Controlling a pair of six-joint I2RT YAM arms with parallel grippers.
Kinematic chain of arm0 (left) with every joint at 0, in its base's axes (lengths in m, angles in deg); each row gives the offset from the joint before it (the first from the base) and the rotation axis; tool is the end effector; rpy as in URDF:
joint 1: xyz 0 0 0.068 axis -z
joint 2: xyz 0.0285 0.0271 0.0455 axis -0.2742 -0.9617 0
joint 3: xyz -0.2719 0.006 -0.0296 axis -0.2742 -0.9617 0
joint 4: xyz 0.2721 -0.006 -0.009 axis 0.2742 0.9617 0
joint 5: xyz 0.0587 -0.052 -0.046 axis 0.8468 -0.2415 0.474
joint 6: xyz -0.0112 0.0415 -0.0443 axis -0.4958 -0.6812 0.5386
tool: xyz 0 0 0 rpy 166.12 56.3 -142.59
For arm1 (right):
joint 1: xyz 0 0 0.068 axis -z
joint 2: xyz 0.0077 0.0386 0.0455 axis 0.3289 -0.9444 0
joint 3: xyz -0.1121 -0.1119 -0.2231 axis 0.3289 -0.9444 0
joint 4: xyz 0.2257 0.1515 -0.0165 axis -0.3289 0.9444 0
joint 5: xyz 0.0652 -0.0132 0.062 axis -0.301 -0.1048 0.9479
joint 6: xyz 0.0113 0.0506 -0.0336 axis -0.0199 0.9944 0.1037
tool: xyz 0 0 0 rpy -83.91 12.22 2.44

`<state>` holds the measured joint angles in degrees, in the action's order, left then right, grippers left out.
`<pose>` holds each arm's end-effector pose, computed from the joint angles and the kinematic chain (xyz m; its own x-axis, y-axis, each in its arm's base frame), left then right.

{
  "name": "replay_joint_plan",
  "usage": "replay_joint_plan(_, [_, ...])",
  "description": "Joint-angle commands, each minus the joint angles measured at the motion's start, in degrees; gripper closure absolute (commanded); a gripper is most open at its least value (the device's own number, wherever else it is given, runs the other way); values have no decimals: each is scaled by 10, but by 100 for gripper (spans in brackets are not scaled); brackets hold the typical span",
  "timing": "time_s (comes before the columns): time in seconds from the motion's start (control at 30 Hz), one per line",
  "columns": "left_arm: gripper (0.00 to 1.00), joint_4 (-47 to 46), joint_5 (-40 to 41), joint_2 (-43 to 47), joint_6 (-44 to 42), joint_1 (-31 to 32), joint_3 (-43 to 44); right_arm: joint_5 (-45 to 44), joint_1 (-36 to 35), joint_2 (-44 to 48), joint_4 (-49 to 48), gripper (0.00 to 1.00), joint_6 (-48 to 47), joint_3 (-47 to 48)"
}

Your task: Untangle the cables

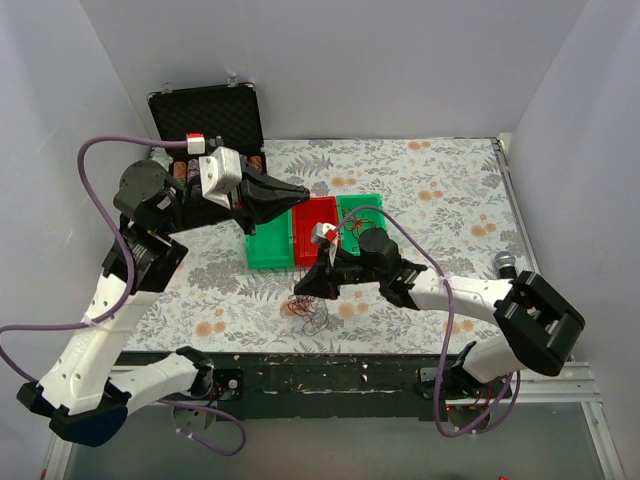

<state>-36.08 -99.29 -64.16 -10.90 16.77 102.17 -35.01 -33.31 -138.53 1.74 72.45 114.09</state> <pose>0.1457 -0.1340 0.5151 -0.4203 -0.2039 -0.8842 0.8921 0.0850 -0.4437 0.1745 0.2725 0.2365 -0.2921 -0.0960 -0.9515 -0.9561 0.0516 0.2883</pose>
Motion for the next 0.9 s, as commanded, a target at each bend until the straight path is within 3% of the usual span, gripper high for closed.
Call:
replay_joint_plan(0.0, [100, -60, 28, -10, 2, -3, 106, -16, 2, -50, 79, 89, -33, -24])
replay_joint_plan(0.3, [100, -67, 75, -74, -22, -3, 264, -37, 2, -107, 129, 91, -53, -29])
replay_joint_plan(0.5, [100, -172, 182, -101, -97, -3, 313, -59, 2, -113, 157, 90, -57, -20])
replay_joint_plan(0.77, [100, -382, 300, -113, -206, -3, 308, -64, 2, -111, 169, 88, -54, -24])
replay_joint_plan(0.87, [100, -344, 287, -128, -233, -3, 352, -70, 2, -104, 173, 87, -55, -27])
